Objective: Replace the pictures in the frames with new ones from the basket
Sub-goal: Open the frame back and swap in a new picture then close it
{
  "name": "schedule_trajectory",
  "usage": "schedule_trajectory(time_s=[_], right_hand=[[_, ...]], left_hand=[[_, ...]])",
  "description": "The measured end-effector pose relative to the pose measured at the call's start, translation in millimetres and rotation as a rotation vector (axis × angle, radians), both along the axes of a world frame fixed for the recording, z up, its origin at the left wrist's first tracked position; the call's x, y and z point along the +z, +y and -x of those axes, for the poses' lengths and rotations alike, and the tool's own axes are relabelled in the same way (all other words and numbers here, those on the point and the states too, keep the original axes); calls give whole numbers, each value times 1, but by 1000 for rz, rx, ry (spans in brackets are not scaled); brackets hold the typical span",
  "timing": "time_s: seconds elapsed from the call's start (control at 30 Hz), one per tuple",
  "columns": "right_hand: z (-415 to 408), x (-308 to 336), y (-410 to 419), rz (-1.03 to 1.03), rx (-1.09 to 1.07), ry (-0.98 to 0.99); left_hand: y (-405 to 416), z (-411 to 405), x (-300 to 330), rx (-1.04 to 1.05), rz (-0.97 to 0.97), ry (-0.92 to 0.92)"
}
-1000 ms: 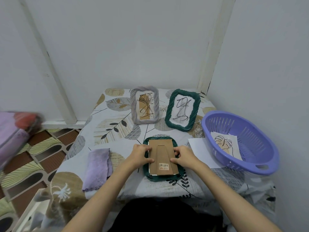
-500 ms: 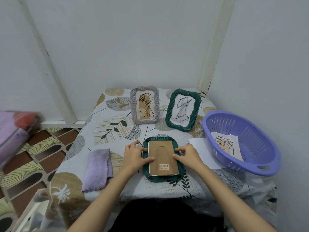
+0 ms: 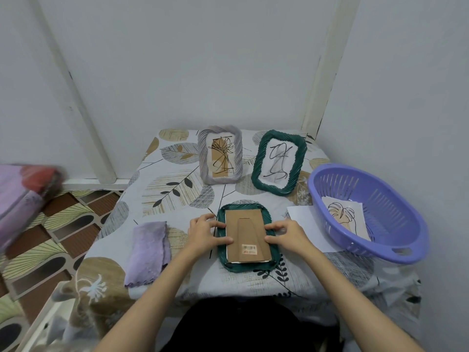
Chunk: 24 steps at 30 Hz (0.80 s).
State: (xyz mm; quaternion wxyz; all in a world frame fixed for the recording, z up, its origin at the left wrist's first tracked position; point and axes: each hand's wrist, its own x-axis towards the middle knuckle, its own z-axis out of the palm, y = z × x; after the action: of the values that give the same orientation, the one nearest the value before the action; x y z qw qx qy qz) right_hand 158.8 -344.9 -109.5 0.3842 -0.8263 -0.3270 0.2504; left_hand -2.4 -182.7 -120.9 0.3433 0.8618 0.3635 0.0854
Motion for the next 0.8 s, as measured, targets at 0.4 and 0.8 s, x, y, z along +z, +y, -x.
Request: schedule_trajectory(time_s=[0.4,0.8], right_hand=[[-19,3,10,-41,-63,-93],[-40,-13,56,-49,14,-193]], left_hand=[[14,-14,5,71,-37,-88],[34,-44,-10,109,-77,-84]])
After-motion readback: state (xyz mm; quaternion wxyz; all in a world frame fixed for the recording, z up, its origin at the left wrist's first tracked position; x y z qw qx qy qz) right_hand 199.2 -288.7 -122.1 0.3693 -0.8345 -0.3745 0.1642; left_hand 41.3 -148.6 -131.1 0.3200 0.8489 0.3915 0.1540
